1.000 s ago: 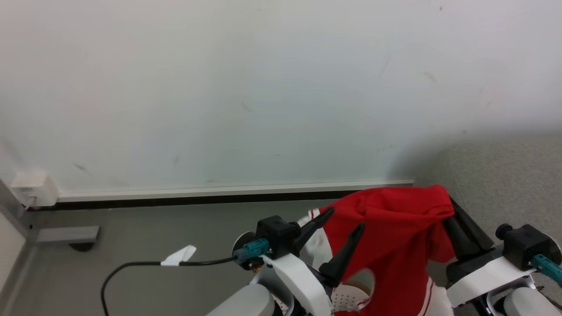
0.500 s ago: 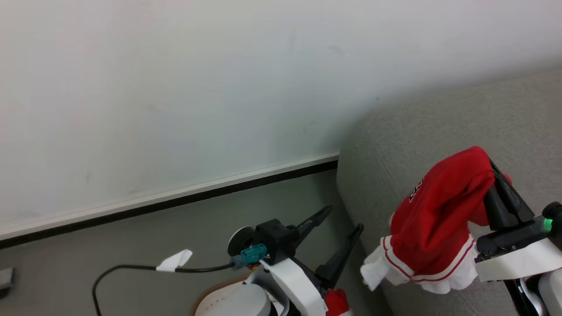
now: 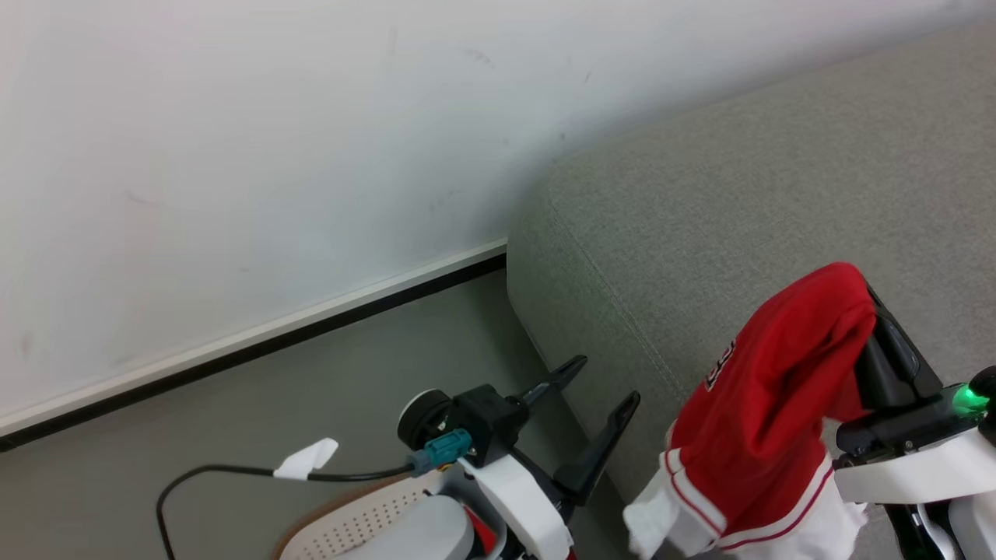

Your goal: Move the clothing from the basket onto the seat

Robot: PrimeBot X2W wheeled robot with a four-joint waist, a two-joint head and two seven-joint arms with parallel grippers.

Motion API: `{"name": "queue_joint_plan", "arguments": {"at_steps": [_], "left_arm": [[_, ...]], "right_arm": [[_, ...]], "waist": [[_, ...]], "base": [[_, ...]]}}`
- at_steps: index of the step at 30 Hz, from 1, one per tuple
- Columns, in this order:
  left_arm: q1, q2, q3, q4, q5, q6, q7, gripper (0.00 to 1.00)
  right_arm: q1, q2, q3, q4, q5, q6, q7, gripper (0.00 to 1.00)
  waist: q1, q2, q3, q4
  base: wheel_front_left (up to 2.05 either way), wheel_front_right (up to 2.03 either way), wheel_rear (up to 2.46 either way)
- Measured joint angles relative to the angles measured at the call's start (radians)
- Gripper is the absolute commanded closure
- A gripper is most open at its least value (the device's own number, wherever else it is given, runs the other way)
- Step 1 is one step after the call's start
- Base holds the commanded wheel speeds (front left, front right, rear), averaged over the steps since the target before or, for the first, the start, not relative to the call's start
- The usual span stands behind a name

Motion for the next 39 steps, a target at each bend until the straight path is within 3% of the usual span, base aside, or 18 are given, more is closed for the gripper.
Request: {"name": "queue_joint_plan", "arguments": {"at_steps": [6,19,24,30,33,39], "left_arm": [[-0.009,-0.003,0.004,0.002,0.016,-0.012,0.000,0.00],[-0.167,0.043,-0.019,-0.055,0.081,-0.026,0.054,0.00],[-0.215,0.062,-0.026,-0.092,0.109,-0.028,0.075,0.00],[-0.241,0.058,-0.034,-0.103,0.115,-0.029,0.077,0.00],[-0.244,0.056,-0.037,-0.099,0.115,-0.029,0.072,0.00],[-0.246,0.056,-0.037,-0.077,0.112,-0.028,0.061,0.00]], "right_arm": [[-0.053,-0.008,-0.021,-0.047,0.082,0.000,0.000,1.00],[-0.399,-0.190,-0.235,-0.044,0.223,0.000,0.000,1.00],[-0.520,-0.266,-0.343,0.069,0.232,0.000,0.000,1.00],[-0.590,-0.321,-0.371,0.236,0.228,0.000,0.000,1.00],[-0.591,-0.337,-0.329,0.350,0.205,0.000,0.002,1.00],[-0.591,-0.318,-0.158,0.580,0.241,0.000,0.179,1.00]], "waist": [[0.0000,0.0000,0.042,-0.006],[0.0002,0.0000,0.300,0.062],[0.0003,0.0000,0.426,0.110],[0.0003,0.0000,0.523,0.187],[0.0004,0.0000,0.552,0.220],[0.0003,-0.0001,0.570,0.252]], "base": [[0.00,0.00,0.00],[0.00,0.00,0.00],[0.00,0.00,0.00],[0.00,0.00,0.00],[0.00,0.00,0.00],[0.00,0.00,0.00]]}}
